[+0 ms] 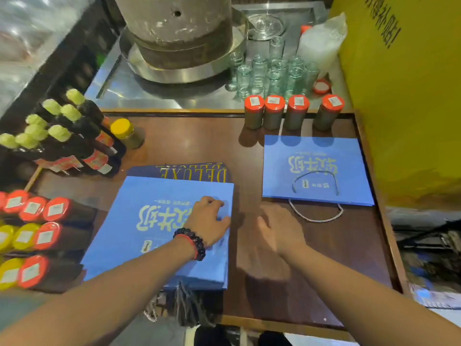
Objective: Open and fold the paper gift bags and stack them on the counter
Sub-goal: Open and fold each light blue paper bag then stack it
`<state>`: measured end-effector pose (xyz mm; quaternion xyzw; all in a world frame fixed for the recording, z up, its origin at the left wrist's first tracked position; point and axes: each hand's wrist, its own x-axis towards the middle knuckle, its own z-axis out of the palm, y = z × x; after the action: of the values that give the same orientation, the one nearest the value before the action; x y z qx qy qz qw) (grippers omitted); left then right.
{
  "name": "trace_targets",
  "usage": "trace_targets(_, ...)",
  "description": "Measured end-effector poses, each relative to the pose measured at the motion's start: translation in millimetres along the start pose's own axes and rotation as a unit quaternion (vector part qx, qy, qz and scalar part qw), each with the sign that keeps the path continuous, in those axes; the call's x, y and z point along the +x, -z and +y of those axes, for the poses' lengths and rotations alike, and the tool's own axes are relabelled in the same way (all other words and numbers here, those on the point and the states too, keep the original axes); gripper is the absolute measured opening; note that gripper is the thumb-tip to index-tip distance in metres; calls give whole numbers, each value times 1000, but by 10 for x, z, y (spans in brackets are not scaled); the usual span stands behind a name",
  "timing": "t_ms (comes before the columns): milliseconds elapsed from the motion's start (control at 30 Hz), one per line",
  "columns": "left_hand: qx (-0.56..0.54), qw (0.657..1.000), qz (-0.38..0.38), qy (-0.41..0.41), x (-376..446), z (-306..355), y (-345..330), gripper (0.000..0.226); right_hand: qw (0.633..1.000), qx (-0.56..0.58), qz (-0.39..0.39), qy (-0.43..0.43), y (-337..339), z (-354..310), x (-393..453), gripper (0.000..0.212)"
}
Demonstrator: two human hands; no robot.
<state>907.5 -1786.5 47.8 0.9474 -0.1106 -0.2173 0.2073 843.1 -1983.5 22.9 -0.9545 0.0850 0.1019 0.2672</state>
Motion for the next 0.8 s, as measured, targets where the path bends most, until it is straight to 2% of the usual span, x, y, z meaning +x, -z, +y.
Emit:
trace_targets(100, 40, 999, 24, 25, -272, -704, 430, 54, 999, 40, -32, -14, -306, -583, -106, 42)
trace_targets(233, 113, 989, 56, 76, -621, -1597, 822, 60, 991, 71, -62, -94, -572, -1053, -241, 47)
trace_targets(300, 122, 984, 17, 126, -768, -1975, 909, 66, 984, 96, -65, -135, -659, -1155, -304, 49)
trace_targets(400, 30, 987, -59, 146, -941, -2406, 913, 88, 976, 115, -56, -176, -726, -1243, -383, 53)
trace_targets(533, -23, 993, -41, 107, -1111, -2355, 977, 97, 969, 151, -44, -189, -753, -1329, -436, 46)
trace_targets(633, -41, 996, -38, 70, -1131, -2257, 1036, 89, 954, 208, -1, -215, -719, -1402, -437, 48)
trace_targets(733, -14, 999, -43, 28, -1105, -2199, 1099, 92, 930, 262, 53, -252, -605, -1401, -400, 47)
trace_targets(800, 12, 999, -33, -15, -1047, -2154, 1166, 85, 918, 278, 74, -272, -480, -1336, -366, 46)
